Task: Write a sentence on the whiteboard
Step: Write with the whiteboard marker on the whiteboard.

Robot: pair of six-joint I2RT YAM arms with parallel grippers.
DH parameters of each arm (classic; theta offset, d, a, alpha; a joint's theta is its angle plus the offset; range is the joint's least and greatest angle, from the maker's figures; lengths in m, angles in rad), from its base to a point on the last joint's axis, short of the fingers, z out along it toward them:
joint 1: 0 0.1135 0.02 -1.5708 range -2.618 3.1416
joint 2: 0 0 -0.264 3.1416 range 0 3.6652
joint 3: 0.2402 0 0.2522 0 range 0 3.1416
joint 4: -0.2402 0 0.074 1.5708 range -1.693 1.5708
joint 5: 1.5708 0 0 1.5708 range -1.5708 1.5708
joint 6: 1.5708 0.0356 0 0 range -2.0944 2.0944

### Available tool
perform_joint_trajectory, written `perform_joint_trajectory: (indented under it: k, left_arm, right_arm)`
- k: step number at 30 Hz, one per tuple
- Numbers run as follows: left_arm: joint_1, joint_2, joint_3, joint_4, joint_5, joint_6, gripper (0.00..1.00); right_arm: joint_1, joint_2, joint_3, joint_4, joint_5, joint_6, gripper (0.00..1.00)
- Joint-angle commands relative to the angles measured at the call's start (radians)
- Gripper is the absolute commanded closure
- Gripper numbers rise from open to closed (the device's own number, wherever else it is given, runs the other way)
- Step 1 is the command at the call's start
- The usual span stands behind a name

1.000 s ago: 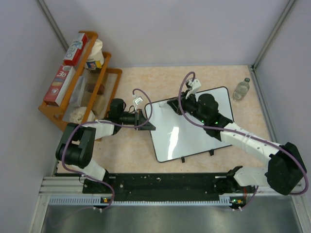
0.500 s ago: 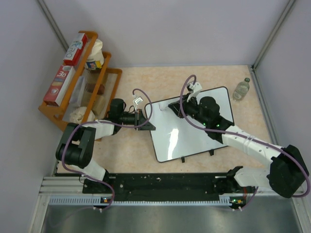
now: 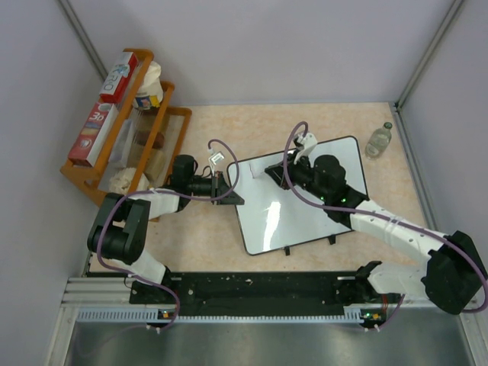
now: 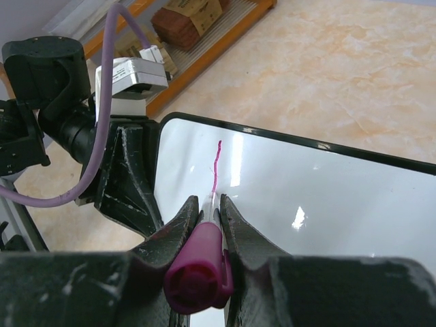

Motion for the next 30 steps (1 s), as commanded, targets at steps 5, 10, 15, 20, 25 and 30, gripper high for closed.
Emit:
perform_joint_trajectory:
  k: [5,10,15,20,25,30]
  left_arm:
    - [-0.020,0.015,-0.033,-0.007,-0.070,0.197,1.00]
    - [-0.020,0.013,-0.033,-0.009,-0.069,0.197,1.00]
    - [-0.022,0.012,-0.034,-0.009,-0.069,0.197,1.00]
    - [-0.022,0.013,-0.034,-0.010,-0.070,0.198,1.00]
    - [-0.022,0.015,-0.031,-0.013,-0.072,0.200,1.00]
    - [-0.022,0.015,-0.033,-0.013,-0.073,0.200,1.00]
  right_arm:
    - [0.015,-0.064,0.030,0.006,-0.023,-0.007,1.00]
    - [0.013,-0.079,0.059,0.038,-0.020,0.003,1.00]
    - [0.015,-0.041,0.110,0.031,0.050,-0.004,1.00]
    - [0.015,0.002,0.151,0.037,0.079,-0.010,1.00]
    - [0.015,0.047,0.174,0.041,0.066,-0.009,1.00]
    - [0.012,0.074,0.182,0.049,0.056,-0.003,1.00]
